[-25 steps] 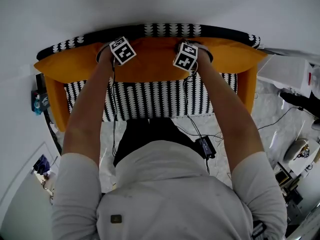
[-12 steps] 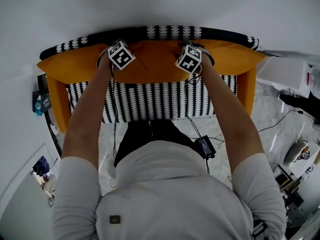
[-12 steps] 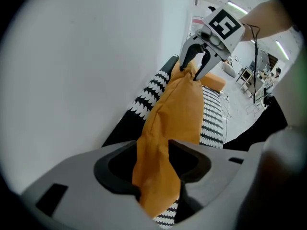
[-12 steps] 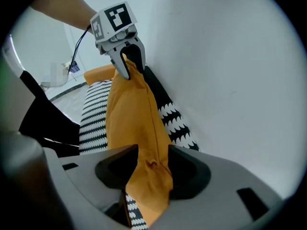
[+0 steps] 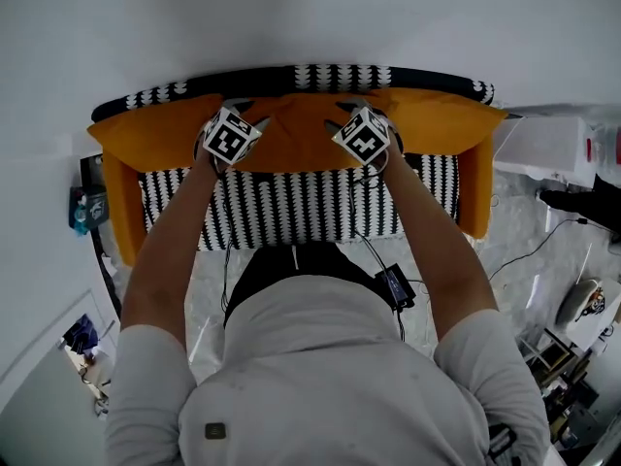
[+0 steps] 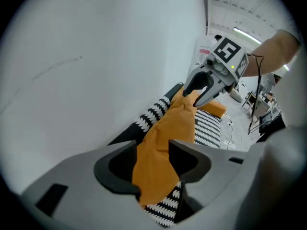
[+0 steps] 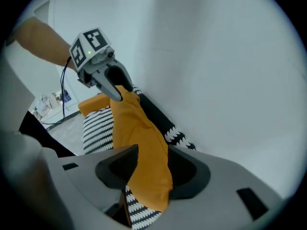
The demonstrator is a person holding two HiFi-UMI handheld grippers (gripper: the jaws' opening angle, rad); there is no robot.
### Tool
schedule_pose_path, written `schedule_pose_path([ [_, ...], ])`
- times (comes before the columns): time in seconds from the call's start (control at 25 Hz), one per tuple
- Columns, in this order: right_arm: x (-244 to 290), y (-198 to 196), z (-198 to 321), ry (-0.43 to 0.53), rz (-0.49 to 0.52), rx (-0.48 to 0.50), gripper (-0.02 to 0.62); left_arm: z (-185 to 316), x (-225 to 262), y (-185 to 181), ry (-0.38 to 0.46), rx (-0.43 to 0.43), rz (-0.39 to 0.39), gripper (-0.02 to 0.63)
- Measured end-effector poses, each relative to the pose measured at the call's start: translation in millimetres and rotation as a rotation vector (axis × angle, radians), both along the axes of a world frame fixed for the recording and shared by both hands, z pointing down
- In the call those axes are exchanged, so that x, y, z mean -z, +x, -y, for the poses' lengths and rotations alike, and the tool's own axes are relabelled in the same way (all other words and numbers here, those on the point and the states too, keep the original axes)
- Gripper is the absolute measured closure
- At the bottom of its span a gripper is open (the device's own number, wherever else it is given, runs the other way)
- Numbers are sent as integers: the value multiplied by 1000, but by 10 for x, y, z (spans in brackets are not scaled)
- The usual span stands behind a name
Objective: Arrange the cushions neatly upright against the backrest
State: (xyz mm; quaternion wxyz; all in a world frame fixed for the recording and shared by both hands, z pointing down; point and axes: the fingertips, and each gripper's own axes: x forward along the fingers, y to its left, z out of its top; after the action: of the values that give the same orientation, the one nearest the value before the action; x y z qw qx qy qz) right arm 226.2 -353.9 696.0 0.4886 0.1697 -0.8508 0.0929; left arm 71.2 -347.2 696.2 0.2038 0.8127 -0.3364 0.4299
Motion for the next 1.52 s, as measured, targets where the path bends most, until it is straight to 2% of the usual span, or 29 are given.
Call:
schedule_pose_path([
  [0.2,351,-131,-187,40,94,-103,419,-277,368,-121,65,39,-67,403],
  [0.64,1486,-427,-710,247,351,-265,545,-832,1466,-421,296,169,-227,551],
  [0.88,2079,-564,-1043,335,452,-292,563,-1160,1958,-538,391,206,-299,588],
  [1.24,2596,-724,-1543,395,566,-326,569,-1612,2564,-652,517,240,-405,597],
  [1.52,2899,-787,-1773,448,596,-345,569,-1792,2898,-698,577,190,-459,597],
])
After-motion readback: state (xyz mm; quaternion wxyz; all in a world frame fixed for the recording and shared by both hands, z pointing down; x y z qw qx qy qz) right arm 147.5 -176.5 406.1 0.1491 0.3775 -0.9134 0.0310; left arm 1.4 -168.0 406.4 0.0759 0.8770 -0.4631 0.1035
